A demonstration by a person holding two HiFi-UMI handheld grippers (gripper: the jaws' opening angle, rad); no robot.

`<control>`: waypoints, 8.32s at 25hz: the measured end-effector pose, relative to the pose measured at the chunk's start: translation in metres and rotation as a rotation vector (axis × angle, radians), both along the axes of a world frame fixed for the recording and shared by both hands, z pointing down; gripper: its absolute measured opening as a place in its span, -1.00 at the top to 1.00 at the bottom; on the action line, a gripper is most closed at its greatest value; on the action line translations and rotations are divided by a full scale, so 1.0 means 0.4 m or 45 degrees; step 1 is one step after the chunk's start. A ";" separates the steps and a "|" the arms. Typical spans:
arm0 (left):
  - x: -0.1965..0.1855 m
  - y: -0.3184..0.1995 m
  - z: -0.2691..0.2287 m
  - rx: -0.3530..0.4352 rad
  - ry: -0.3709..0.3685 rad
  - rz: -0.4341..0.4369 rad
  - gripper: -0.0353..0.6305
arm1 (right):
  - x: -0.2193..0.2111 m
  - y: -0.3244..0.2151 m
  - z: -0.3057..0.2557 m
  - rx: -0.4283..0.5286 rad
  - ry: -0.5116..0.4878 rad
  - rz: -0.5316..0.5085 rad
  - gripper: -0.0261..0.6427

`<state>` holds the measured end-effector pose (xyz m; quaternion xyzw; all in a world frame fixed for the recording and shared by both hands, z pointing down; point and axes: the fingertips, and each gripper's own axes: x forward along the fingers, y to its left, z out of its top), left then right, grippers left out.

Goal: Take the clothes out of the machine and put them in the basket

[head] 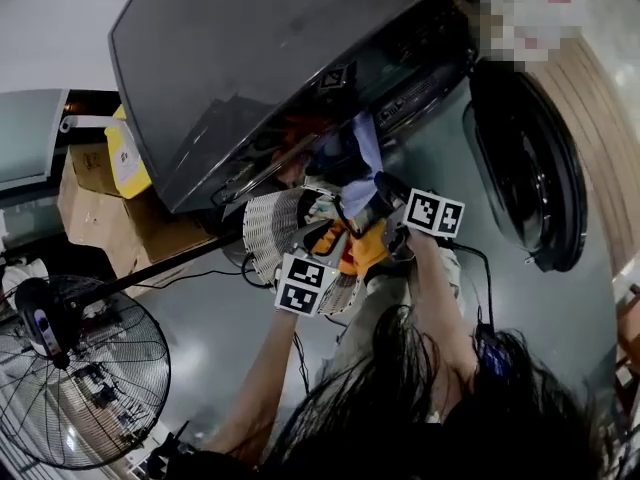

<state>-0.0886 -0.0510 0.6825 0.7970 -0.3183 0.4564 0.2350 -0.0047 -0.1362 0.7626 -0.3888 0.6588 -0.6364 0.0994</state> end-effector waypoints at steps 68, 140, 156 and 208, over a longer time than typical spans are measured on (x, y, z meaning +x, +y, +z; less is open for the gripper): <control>0.369 -0.188 -0.707 0.565 0.577 -0.032 0.83 | 0.356 0.132 -0.658 0.502 0.714 -0.779 0.85; -0.392 0.372 -0.689 0.650 0.498 -0.570 0.10 | -0.543 0.558 -1.702 1.490 -0.153 -0.792 0.80; -0.436 0.388 -0.800 0.757 0.634 -0.529 0.86 | -0.451 0.426 -1.617 1.401 0.078 -0.603 0.80; -0.539 0.128 -0.004 0.122 0.204 -0.686 0.85 | -0.477 0.369 -0.080 0.333 0.801 -1.295 0.45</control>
